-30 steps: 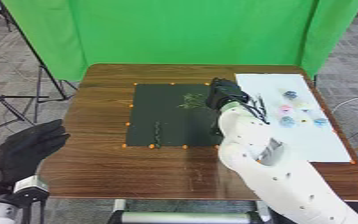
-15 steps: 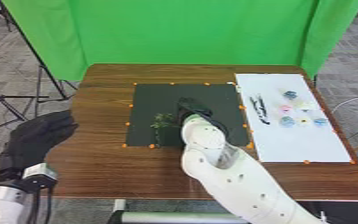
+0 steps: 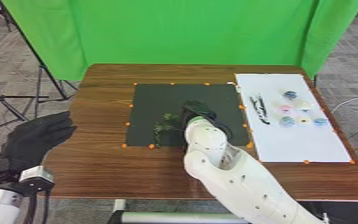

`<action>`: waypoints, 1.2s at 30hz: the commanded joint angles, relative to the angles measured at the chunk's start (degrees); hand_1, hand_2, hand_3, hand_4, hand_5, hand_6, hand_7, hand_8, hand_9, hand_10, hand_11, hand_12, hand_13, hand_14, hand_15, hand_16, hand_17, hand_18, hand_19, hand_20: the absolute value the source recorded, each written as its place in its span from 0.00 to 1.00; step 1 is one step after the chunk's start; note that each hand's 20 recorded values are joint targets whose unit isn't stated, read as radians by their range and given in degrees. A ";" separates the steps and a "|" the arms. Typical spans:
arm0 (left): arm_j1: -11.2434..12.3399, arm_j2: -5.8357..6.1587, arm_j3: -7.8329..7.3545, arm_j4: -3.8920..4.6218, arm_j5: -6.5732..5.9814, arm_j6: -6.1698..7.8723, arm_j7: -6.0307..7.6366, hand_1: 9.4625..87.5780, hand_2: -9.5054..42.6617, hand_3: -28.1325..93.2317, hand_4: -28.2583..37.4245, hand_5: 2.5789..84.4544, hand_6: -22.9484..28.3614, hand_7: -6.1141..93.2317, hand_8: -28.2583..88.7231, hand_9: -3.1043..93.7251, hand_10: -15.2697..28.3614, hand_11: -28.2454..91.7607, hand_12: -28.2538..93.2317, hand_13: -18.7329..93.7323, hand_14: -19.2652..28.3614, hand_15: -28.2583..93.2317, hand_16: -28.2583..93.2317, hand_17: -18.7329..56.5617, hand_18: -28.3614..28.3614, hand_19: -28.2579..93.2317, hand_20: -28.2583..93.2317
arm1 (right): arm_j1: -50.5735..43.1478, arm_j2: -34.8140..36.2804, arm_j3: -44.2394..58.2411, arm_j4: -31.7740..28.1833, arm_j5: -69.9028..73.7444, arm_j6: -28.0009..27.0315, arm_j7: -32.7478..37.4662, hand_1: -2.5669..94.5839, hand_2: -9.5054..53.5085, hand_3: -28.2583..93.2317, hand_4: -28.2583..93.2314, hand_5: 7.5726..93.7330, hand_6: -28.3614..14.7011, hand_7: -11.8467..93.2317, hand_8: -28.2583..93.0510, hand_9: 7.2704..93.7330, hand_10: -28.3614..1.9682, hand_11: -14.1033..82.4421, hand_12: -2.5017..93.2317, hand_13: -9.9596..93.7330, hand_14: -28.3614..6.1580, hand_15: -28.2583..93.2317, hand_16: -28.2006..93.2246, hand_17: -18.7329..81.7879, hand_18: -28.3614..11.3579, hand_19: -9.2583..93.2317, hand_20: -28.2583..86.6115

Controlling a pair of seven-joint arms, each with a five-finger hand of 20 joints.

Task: Arrange flowers

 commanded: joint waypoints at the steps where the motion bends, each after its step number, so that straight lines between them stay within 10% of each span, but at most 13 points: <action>1: 2.03 -0.12 -0.80 -1.02 0.01 0.56 0.60 0.23 0.27 0.91 0.20 0.56 0.71 0.24 0.16 0.44 0.85 0.51 0.31 0.39 1.00 0.74 0.12 0.12 0.92 0.72 0.31 | -1.06 -0.13 0.00 -2.75 -0.26 -3.34 0.40 0.50 0.03 0.84 0.03 0.93 0.52 0.30 0.34 1.00 0.55 0.57 0.26 0.98 0.63 0.77 0.44 0.92 0.45 1.00 0.54; 36: 5.44 -0.37 -2.66 -1.81 -0.48 1.83 1.42 0.24 0.27 0.91 0.20 0.56 0.71 0.26 0.15 0.43 0.85 0.52 0.31 0.39 1.00 0.74 0.12 0.12 0.92 0.72 0.31 | -1.67 1.17 -1.63 -6.81 -3.15 -3.61 -0.79 0.42 0.08 0.82 0.05 0.94 0.51 0.32 0.17 1.00 0.52 0.57 0.25 0.99 0.65 0.75 0.43 0.94 0.52 1.00 0.47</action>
